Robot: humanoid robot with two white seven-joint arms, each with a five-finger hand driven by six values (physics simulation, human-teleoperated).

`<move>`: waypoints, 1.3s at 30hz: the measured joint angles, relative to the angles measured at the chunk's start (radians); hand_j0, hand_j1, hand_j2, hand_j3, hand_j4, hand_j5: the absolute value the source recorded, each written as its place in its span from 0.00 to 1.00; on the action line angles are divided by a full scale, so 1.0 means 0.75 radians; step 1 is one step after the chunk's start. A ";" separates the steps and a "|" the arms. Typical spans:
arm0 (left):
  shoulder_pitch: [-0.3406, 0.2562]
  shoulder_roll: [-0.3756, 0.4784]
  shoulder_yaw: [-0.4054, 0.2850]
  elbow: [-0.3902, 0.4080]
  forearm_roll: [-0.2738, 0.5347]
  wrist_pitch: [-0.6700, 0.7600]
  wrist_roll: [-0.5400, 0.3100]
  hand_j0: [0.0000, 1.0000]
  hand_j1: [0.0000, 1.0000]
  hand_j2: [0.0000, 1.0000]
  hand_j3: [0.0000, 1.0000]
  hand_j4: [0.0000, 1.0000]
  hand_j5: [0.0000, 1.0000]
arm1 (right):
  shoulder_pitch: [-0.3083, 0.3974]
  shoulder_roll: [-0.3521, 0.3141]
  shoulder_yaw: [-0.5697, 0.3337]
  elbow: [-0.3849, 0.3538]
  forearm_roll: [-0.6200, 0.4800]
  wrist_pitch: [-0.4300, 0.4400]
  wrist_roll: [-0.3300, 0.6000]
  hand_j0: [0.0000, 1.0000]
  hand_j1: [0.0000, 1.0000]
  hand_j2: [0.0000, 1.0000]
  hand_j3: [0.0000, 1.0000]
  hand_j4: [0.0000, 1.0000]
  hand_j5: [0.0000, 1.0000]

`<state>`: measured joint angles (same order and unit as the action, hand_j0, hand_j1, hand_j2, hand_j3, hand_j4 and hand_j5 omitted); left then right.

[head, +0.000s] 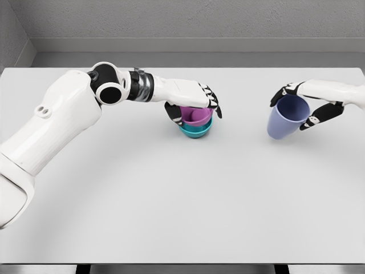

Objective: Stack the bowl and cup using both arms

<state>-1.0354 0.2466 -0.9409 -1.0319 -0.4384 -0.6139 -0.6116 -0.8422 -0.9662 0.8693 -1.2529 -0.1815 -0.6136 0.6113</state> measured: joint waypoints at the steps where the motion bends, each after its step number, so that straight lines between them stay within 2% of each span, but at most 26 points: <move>1: 0.000 0.000 0.000 0.000 0.000 0.000 0.000 0.87 0.87 0.87 0.87 0.87 0.87 | -0.002 0.004 0.000 0.000 0.001 0.000 0.000 0.61 0.61 0.61 0.61 0.61 0.61; 5: -0.002 0.001 0.002 0.000 0.000 0.000 0.000 0.99 0.99 0.99 0.99 0.99 0.99 | -0.014 0.013 0.000 -0.011 0.003 0.000 0.000 0.61 0.61 0.61 0.61 0.61 0.61; 19: -0.010 0.004 0.005 -0.002 0.001 0.000 0.000 1.00 1.00 1.00 1.00 1.00 1.00 | -0.047 0.034 0.000 -0.018 0.005 0.000 0.000 0.61 0.61 0.61 0.61 0.61 0.61; 24: -0.012 0.036 0.032 -0.048 0.012 0.000 0.000 1.00 1.00 1.00 1.00 1.00 1.00 | -0.065 0.047 0.000 -0.018 0.005 0.000 0.000 0.61 0.61 0.61 0.61 0.61 0.61; 27: -0.010 0.092 0.076 -0.115 0.030 0.000 0.000 1.00 1.00 1.00 1.00 1.00 1.00 | -0.072 0.062 0.000 -0.017 0.007 -0.001 0.000 0.61 0.61 0.61 0.61 0.61 0.61; 33: 0.012 0.313 0.141 -0.314 0.202 0.000 0.000 1.00 1.00 1.00 1.00 1.00 1.00 | -0.096 0.092 0.000 -0.018 0.007 0.000 0.000 0.61 0.61 0.61 0.61 0.61 0.61; 38: 0.157 0.499 0.206 -0.435 0.318 -0.001 0.000 1.00 1.00 1.00 1.00 1.00 1.00 | -0.123 0.118 0.001 -0.018 0.010 0.000 0.000 0.61 0.61 0.61 0.61 0.61 0.61; 39: 0.221 0.530 0.229 -0.453 0.326 -0.001 0.000 1.00 1.00 1.00 1.00 1.00 1.00 | -0.127 0.124 0.002 -0.017 0.011 -0.001 0.000 0.61 0.61 0.61 0.61 0.61 0.61</move>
<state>-0.8698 0.6439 -0.7694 -1.3718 -0.1941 -0.6147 -0.6116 -0.9372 -0.8732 0.8705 -1.2659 -0.1734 -0.6141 0.6112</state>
